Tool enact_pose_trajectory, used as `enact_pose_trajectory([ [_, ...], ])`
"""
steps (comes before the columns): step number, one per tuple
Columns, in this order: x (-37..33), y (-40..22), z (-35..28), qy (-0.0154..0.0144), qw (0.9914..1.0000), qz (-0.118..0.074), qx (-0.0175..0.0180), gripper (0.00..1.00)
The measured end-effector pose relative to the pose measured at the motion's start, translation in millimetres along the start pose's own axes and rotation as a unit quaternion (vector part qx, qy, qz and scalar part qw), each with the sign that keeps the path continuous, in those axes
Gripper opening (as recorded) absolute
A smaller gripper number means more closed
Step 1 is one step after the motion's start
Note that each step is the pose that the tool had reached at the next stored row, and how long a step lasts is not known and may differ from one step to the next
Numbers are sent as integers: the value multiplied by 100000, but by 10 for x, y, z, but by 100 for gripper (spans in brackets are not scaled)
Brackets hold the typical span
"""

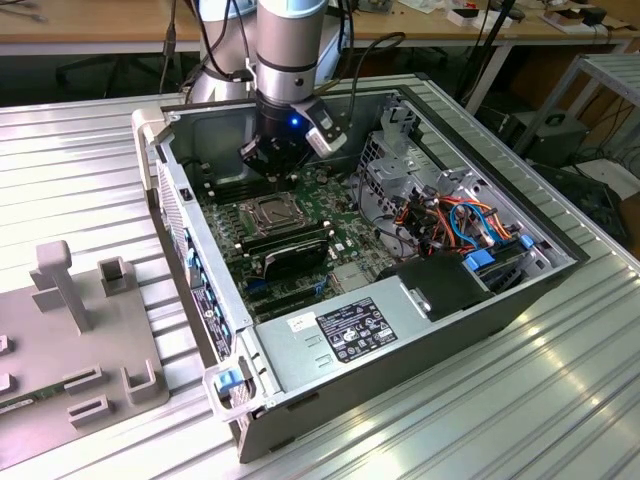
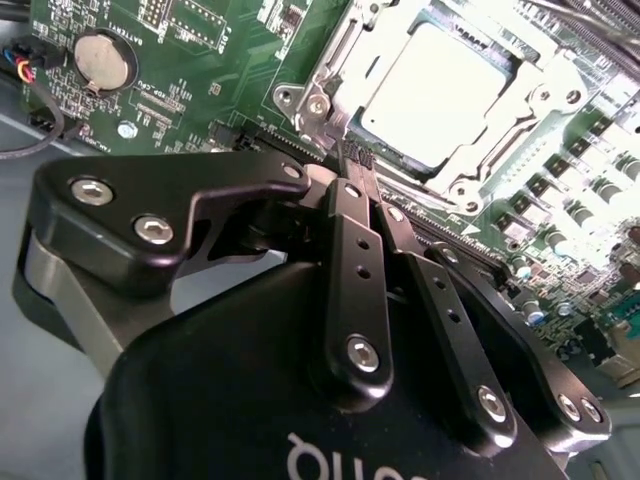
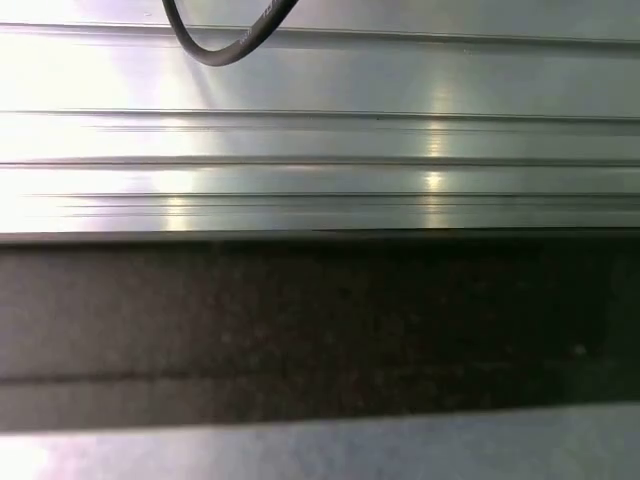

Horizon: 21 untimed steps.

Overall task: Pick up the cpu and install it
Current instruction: 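Install the first cpu locking lever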

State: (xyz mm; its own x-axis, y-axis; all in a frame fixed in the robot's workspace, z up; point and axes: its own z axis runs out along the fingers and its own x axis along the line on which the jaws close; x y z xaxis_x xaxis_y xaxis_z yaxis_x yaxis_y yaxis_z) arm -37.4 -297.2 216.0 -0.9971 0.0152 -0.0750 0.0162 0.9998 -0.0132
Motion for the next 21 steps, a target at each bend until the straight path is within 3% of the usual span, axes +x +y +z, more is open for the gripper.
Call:
enact_pose_trajectory([
  [15,-3,-24,-34,-6,100000,5,1,11],
  [21,-13,-26,-165,-6,100000,2,0,11],
])
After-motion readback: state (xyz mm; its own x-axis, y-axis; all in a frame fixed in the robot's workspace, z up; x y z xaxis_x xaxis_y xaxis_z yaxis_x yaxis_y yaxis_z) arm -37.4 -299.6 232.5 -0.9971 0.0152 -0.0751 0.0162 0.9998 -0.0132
